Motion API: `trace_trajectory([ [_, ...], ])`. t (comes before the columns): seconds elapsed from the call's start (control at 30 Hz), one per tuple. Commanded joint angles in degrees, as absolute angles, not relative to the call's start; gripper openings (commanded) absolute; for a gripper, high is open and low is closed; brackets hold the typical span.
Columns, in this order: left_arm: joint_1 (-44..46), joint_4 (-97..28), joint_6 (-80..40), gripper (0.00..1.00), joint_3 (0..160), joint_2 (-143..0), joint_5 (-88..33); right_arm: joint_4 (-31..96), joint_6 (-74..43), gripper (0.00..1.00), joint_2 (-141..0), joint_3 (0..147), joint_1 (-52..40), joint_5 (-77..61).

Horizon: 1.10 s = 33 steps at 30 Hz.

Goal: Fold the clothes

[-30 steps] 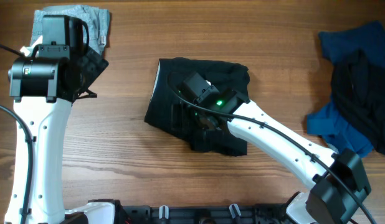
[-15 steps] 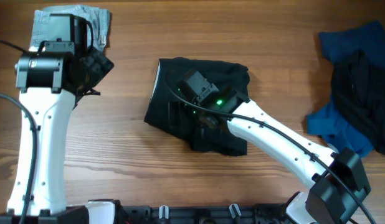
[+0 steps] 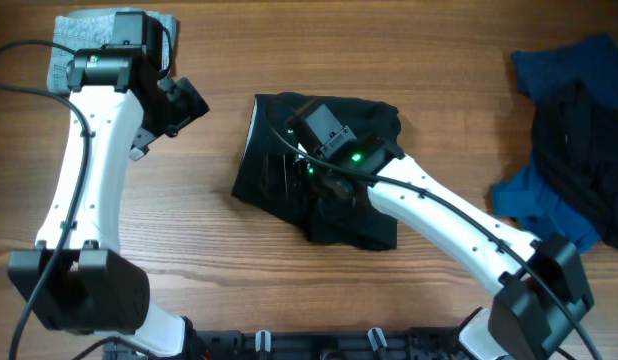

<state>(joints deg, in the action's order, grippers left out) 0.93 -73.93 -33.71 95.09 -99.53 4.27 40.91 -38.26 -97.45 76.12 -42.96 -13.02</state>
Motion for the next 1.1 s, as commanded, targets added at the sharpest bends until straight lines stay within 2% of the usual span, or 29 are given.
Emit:
trace_trajectory([
  [0.0,-2.31,-74.22,-33.78,1.0,94.72,-100.6,3.66,42.7,-37.76,0.99,-100.53,75.79,-42.61,-8.71],
  [0.27,-3.97,-76.38,-31.88,1.0,94.72,-100.64,3.64,50.92,-40.01,0.99,-101.58,75.79,-33.43,-3.44],
  [0.37,-3.97,-75.61,-31.92,1.0,94.72,-100.64,3.44,50.15,-35.99,0.99,-103.13,75.79,-31.07,-6.2],
  [0.53,-3.97,-75.4,-31.88,1.0,94.7,-100.64,2.28,47.92,-36.64,0.98,-106.52,75.79,-30.94,-6.98],
  [0.77,-2.79,-75.64,-21.3,1.0,94.7,-100.64,-11.64,46.78,-37.67,0.95,-112.4,75.79,-30.94,-7.11],
  [0.87,-1.17,-75.22,-19.44,1.0,94.06,-100.64,-14.81,46.74,-37.69,0.91,-113.89,75.79,-30.94,-7.09],
  [0.93,1.04,-73.6,-19.49,1.0,92.25,-100.64,-16.16,46.74,-38.02,0.86,-114.15,75.79,-30.94,-7.07],
  [1.03,4.34,-69.84,-19.57,1.0,88.25,-100.64,-17.61,46.72,-39.09,0.74,-114.15,75.79,-30.94,-7.09],
  [1.07,5.56,-68.34,-19.92,1.0,86.52,-100.64,-17.61,46.72,-39.09,0.65,-114.15,75.79,-30.94,-7.09],
])
